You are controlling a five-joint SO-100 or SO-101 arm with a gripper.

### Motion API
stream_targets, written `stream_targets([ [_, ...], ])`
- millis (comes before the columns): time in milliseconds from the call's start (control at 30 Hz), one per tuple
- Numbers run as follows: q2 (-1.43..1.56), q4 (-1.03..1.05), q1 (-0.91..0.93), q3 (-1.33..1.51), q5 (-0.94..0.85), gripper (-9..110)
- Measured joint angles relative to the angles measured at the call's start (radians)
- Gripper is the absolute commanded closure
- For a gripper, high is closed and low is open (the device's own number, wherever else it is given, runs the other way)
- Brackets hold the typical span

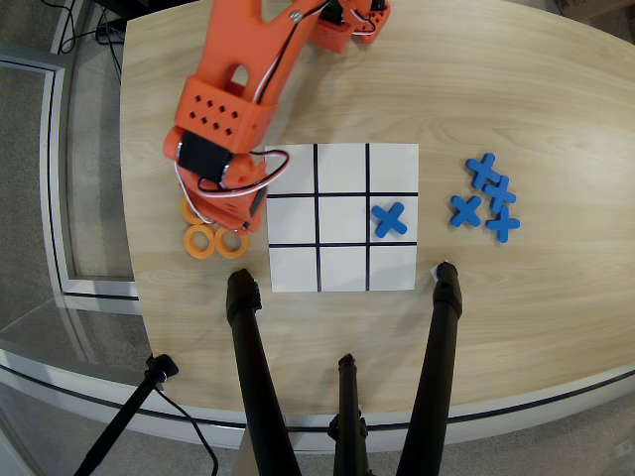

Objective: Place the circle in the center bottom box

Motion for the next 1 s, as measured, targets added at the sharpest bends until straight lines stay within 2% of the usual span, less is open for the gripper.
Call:
stream_targets([
  [1000, -0.230, -0.098, 0.009, -0.021, -0.008, 86],
])
